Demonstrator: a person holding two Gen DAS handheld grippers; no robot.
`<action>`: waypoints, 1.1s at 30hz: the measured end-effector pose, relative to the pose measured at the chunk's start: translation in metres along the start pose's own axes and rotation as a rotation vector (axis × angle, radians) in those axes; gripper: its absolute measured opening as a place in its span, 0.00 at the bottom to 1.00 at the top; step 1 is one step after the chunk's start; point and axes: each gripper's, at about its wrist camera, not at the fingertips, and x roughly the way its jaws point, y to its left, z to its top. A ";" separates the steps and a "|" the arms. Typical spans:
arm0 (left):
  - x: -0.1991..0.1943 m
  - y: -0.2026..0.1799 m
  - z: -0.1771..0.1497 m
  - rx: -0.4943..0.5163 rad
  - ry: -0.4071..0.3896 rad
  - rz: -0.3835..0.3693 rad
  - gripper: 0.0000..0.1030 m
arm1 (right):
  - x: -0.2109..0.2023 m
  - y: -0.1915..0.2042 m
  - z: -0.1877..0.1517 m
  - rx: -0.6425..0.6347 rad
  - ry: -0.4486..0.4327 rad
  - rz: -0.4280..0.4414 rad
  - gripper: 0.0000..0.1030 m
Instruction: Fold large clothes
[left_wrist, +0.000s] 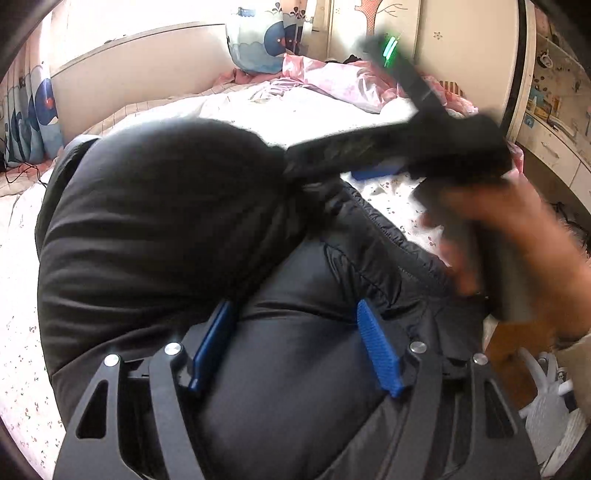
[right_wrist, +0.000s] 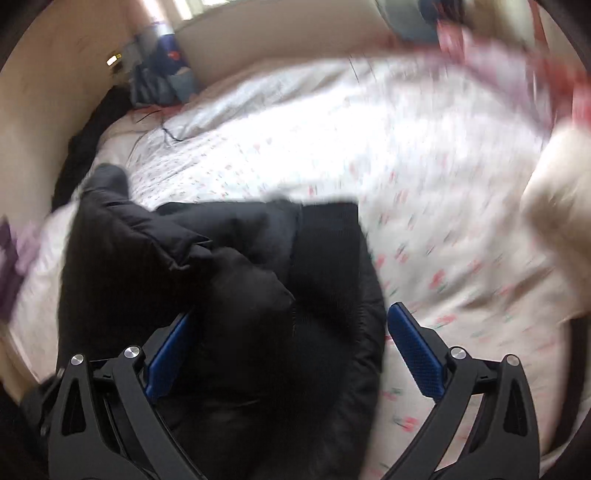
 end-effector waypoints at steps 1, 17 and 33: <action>-0.002 0.000 -0.002 0.001 -0.004 0.001 0.65 | 0.016 -0.017 -0.006 0.083 0.005 0.080 0.94; -0.002 0.006 -0.013 0.009 -0.021 0.018 0.70 | -0.053 0.004 -0.037 -0.079 -0.105 0.019 0.94; -0.006 0.001 -0.020 0.041 -0.033 0.049 0.73 | -0.041 -0.010 -0.055 -0.009 -0.092 0.061 0.94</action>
